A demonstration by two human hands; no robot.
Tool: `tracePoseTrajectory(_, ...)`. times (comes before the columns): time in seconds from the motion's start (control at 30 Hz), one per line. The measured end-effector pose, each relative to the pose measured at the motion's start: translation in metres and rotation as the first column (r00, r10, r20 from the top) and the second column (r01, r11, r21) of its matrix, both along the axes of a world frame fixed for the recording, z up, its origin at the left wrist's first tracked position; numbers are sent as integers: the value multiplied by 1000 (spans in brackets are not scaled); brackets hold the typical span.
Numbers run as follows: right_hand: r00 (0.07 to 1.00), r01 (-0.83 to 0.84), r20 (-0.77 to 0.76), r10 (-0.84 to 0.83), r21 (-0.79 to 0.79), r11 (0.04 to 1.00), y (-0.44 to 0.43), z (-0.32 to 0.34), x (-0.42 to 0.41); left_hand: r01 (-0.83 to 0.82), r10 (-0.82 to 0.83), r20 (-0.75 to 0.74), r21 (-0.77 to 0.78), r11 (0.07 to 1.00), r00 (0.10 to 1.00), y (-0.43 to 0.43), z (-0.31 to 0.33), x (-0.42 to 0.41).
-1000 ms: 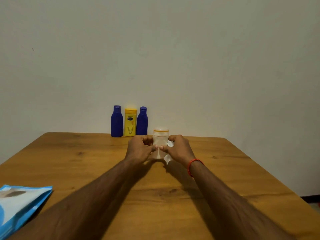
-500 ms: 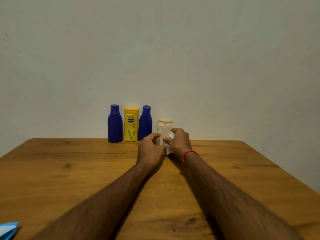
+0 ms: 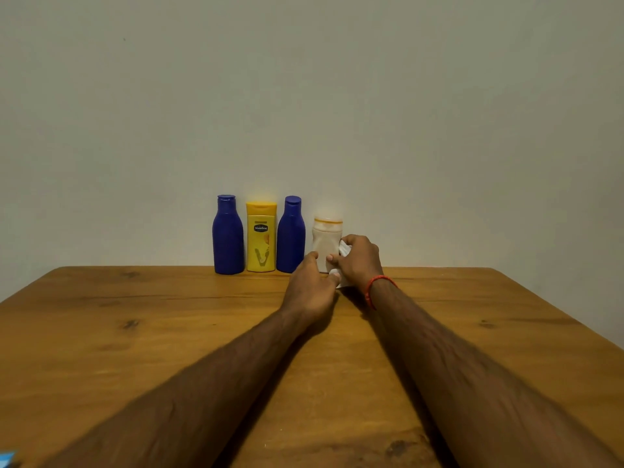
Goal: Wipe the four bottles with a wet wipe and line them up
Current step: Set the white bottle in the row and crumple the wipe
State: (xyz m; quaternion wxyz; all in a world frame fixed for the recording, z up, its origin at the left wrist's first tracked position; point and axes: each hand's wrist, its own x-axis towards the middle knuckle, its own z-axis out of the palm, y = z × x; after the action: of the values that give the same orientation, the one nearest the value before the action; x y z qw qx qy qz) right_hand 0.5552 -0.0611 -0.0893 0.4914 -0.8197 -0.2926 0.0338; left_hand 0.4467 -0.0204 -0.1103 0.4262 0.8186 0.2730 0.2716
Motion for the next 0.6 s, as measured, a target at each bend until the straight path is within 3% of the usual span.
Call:
tracePoseTrajectory(0.3,1000,31,1,-31,57,998,-19,-3,0,-84,90,82,-70,994,993,-3,3,-6)
tracePoseTrajectory(0.6,987,-146,65,144,29,989,-62,24,-40,118,-118,-11,189,975,993,-31,27,-41)
